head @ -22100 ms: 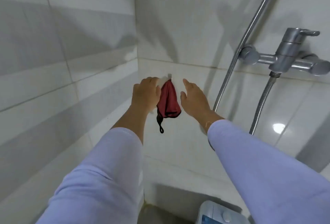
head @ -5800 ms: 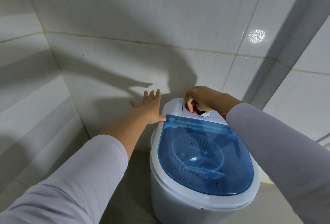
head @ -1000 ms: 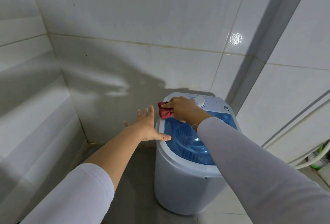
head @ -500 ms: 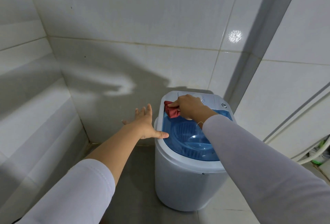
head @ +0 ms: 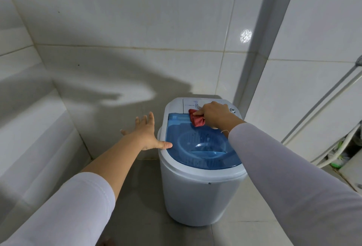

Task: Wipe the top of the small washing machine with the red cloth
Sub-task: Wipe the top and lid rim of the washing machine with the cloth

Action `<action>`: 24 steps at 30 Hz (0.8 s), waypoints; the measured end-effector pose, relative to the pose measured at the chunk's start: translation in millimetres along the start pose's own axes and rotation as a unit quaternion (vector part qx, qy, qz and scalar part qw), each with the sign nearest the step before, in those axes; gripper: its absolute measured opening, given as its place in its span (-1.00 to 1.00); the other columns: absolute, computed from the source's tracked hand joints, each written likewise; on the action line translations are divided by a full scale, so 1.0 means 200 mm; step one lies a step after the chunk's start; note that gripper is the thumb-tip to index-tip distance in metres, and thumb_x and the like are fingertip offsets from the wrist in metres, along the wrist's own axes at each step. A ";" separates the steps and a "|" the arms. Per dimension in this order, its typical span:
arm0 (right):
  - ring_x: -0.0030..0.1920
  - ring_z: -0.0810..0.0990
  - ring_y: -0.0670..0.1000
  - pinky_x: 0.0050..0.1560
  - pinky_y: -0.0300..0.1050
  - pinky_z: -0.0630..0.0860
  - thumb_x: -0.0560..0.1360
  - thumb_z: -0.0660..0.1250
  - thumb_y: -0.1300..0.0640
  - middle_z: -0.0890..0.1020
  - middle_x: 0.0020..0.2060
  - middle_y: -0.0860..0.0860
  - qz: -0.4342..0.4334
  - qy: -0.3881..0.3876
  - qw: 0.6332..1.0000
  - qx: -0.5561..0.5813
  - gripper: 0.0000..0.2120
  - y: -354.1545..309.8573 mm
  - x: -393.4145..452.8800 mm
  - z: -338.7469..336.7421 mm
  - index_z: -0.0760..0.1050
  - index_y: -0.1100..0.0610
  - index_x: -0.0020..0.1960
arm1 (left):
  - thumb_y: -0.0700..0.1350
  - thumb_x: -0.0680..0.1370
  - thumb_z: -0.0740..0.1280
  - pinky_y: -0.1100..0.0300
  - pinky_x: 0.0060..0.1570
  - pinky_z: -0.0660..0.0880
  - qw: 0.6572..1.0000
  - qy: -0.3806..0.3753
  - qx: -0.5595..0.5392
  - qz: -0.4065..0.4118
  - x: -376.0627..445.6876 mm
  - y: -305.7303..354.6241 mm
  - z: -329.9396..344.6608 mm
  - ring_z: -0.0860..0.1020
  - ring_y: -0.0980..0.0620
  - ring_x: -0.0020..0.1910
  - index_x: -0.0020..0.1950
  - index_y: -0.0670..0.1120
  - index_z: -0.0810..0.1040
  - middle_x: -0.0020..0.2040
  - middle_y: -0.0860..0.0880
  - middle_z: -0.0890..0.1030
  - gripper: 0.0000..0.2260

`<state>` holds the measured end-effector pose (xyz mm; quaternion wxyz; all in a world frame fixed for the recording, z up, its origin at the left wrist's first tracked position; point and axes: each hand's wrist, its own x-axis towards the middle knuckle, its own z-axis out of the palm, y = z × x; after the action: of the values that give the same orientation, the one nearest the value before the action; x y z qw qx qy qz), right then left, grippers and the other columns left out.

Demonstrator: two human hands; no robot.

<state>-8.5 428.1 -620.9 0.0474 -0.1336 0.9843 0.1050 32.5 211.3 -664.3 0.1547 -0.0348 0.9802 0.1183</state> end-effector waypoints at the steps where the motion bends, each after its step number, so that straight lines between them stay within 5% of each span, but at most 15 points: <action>1: 0.26 0.45 0.12 0.22 0.10 0.38 0.58 0.14 0.22 0.52 0.24 0.03 0.004 -0.002 1.000 -0.004 -0.49 0.02 -0.01 0.01 0.31 -0.20 0.43 | 0.38 0.30 0.38 -0.41 0.39 -0.06 1.000 0.002 0.006 -0.001 -0.01 0.01 0.00 -0.26 -0.08 0.55 0.52 -0.01 -0.39 0.58 -0.03 -0.27 0.17; 9: 0.16 0.53 0.11 0.14 0.05 0.47 0.56 0.20 0.09 0.58 0.13 0.03 0.057 0.019 0.998 0.019 -0.63 0.20 -0.04 0.10 0.43 -0.15 0.34 | 0.35 0.34 0.38 -0.44 0.38 -0.08 0.998 0.018 0.053 -0.006 -0.05 0.06 -0.03 -0.26 -0.08 0.55 0.53 -0.03 -0.38 0.58 -0.05 -0.26 0.14; 19: -0.07 0.46 0.07 -0.05 -0.01 0.29 0.56 0.21 0.09 0.45 -0.14 0.01 0.134 0.028 0.988 0.075 -0.69 0.35 -0.11 0.20 0.48 -0.01 0.28 | 0.35 0.34 0.38 -0.45 0.37 -0.05 0.995 0.037 0.096 -0.013 -0.06 0.10 -0.03 -0.23 -0.08 0.56 0.54 -0.04 -0.36 0.59 -0.04 -0.23 0.13; 24: 0.04 0.55 0.11 -0.09 -0.01 0.35 0.54 0.24 0.05 0.45 -0.13 0.01 0.151 0.037 0.981 0.112 -0.66 0.39 -0.15 0.22 0.46 -0.04 0.31 | 0.34 0.37 0.37 -0.44 0.37 -0.04 0.995 0.039 0.089 -0.018 -0.08 0.10 -0.02 -0.24 -0.08 0.56 0.54 -0.05 -0.35 0.59 -0.05 -0.23 0.11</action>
<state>2.9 518.7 -645.2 0.0090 0.0190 0.9998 -0.0051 44.6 230.3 -650.2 0.1214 -0.0431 0.9913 0.0260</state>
